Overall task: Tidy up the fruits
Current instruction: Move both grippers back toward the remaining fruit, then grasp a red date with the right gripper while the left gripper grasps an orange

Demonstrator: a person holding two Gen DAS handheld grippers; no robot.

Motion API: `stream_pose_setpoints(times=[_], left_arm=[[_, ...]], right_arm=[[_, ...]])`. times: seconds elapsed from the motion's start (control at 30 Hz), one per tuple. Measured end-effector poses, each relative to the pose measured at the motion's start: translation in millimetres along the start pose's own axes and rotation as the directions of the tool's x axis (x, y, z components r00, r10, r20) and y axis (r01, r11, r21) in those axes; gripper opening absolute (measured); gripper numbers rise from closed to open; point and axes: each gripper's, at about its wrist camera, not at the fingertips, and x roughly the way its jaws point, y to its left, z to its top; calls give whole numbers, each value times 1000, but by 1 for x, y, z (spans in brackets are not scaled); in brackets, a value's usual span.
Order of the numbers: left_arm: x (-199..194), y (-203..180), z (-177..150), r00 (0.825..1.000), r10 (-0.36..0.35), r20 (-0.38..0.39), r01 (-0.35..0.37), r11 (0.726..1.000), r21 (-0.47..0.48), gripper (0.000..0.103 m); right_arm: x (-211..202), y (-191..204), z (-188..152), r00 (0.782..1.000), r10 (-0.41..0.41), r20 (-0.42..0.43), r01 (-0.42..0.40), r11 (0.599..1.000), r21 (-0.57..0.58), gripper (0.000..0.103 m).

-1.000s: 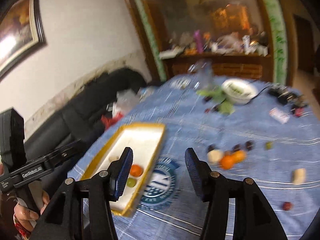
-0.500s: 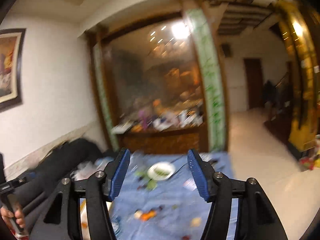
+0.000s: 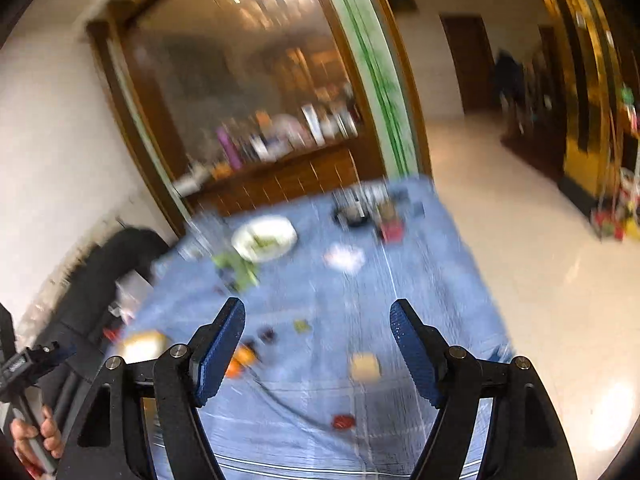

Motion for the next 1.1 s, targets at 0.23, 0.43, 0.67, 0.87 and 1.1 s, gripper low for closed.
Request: stream_pose_setpoints(times=[0.23, 0.43, 0.67, 0.87, 1.1], left_arm=[[101, 1, -26, 988, 39, -147, -38, 999, 10, 69], [122, -4, -39, 985, 39, -171, -38, 999, 11, 62], [131, -19, -40, 990, 76, -118, -74, 997, 23, 62], [152, -12, -39, 985, 106, -133, -115, 992, -59, 62], [174, -9, -35, 980, 158, -125, -170, 981, -92, 62]], right_arm=[[104, -43, -68, 984, -90, -151, 97, 994, 44, 76], [133, -62, -82, 979, -68, -191, 82, 995, 65, 74], [124, -49, -115, 957, 77, -280, -62, 996, 62, 45], [138, -33, -133, 937, 36, -348, -63, 996, -67, 40], [135, -15, -145, 937, 12, -348, -88, 975, -204, 28]])
